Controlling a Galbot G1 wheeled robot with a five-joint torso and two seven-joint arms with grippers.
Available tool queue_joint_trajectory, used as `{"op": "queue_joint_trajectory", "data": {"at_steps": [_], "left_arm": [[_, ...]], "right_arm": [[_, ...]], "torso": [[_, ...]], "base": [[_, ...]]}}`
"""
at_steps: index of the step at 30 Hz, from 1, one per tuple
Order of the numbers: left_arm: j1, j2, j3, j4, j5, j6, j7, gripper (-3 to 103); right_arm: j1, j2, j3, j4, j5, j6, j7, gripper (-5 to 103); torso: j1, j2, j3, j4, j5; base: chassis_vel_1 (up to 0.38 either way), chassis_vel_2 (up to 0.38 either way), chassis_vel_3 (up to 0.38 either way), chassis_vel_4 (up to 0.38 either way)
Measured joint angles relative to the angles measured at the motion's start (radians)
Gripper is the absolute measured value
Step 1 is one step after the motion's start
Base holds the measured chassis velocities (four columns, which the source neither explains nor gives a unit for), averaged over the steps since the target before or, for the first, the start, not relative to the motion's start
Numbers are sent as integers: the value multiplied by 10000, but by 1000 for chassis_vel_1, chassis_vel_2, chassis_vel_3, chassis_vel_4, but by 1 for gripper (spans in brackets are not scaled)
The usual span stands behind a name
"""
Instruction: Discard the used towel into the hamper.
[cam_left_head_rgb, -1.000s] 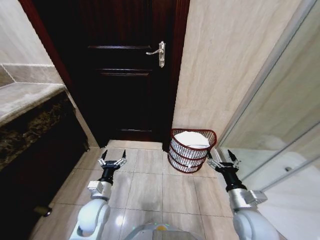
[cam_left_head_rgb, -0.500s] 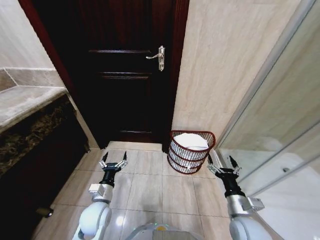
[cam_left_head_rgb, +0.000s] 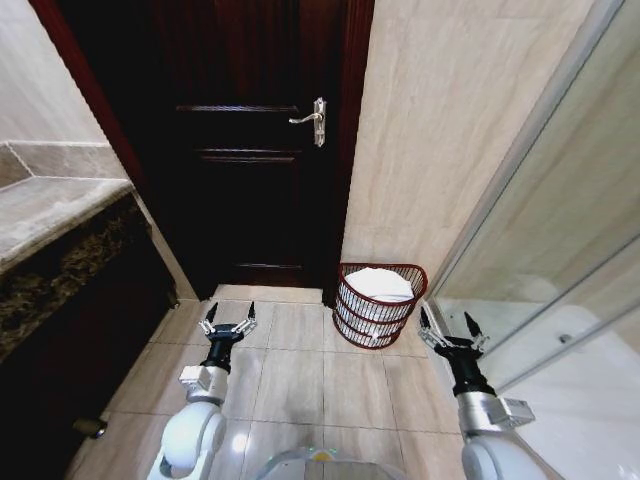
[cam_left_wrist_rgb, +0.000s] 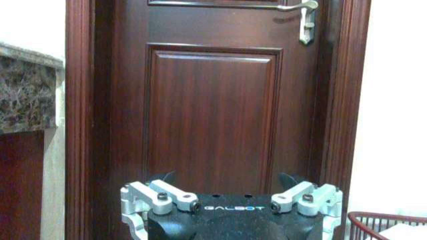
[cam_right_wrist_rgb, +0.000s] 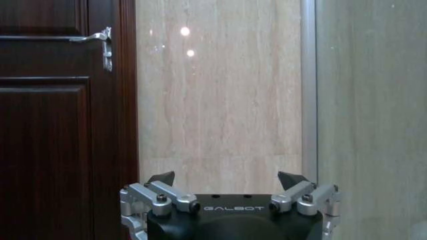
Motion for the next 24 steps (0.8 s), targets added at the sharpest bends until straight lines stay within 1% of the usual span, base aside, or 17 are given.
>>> {"op": "queue_joint_trajectory", "data": {"at_steps": [3,8,11,19,20,22,24], "left_arm": [[-76,-21,10,-32,56,77,-12,100],[-160,-110,27,-47,3,167,-65,100],[-209,-181,43,-117,-13,240,-78,100],[-300,-136,-56,-174,-94,287,-58,100],[-352,-124,-77,-163,-141,303,-58,100],[-358,-121,-77,-158,-150,305,-57,100],[-362,-95,-58,-141,-150,366,-115,100]], "right_arm": [[166,-44,-13,-58,3,-68,4,100],[236,-117,-26,-111,19,-117,6,100],[320,-193,-32,-232,25,-154,6,100],[412,-209,11,-295,34,-198,9,100],[419,-208,55,-291,34,-211,13,100],[418,-209,75,-287,34,-211,13,100],[407,-200,212,-258,75,-215,-10,100]], "torso": [[63,150,87,1,1],[93,248,153,-1,1],[144,370,225,0,1],[249,633,383,1,0],[287,720,429,1,1],[300,748,445,0,1],[356,886,528,0,0]], "base": [[0,0,0,0],[0,0,0,0],[0,0,0,0],[0,0,0,0],[0,0,0,0],[0,0,0,0],[0,0,0,0]]}}
